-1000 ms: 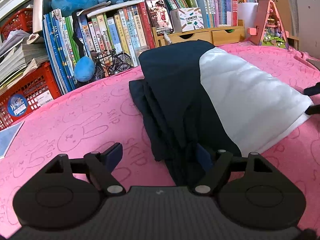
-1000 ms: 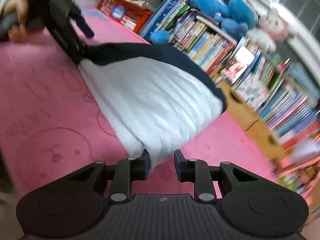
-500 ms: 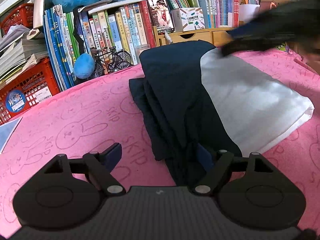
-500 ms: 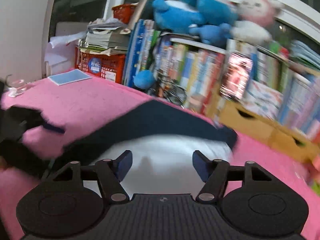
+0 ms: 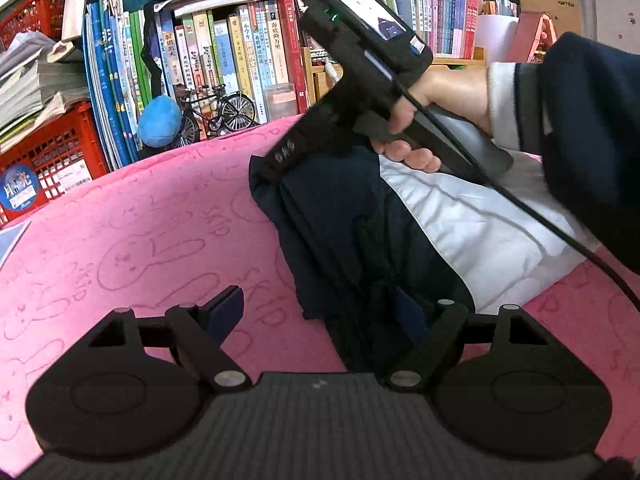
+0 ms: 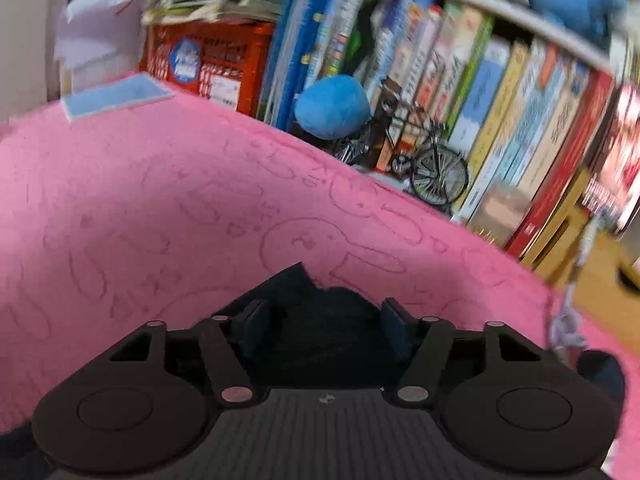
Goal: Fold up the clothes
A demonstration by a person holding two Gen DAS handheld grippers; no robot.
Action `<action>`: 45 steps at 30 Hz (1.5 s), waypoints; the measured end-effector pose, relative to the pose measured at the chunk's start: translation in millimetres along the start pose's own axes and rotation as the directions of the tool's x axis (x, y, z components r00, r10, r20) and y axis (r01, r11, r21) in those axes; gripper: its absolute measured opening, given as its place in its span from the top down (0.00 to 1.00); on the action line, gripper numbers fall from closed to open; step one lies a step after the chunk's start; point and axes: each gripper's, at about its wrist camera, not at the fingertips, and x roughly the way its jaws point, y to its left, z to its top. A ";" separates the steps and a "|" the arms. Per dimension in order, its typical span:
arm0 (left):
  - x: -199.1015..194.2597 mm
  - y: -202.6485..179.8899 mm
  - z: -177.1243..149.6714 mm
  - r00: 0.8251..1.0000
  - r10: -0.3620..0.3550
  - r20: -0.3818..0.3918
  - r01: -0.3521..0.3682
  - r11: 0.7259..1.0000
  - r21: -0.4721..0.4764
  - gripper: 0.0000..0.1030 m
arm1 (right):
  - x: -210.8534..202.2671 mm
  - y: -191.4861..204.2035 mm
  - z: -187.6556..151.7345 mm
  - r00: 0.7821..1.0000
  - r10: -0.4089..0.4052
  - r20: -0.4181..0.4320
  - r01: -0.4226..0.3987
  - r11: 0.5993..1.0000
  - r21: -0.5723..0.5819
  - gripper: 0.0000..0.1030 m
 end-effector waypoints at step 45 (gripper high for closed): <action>37.8 -114.1 41.5 0.999 -0.030 0.012 0.029 0.999 0.037 0.00 | -253.4 -109.7 -220.8 0.961 0.126 0.247 -0.262 0.709 0.655 0.26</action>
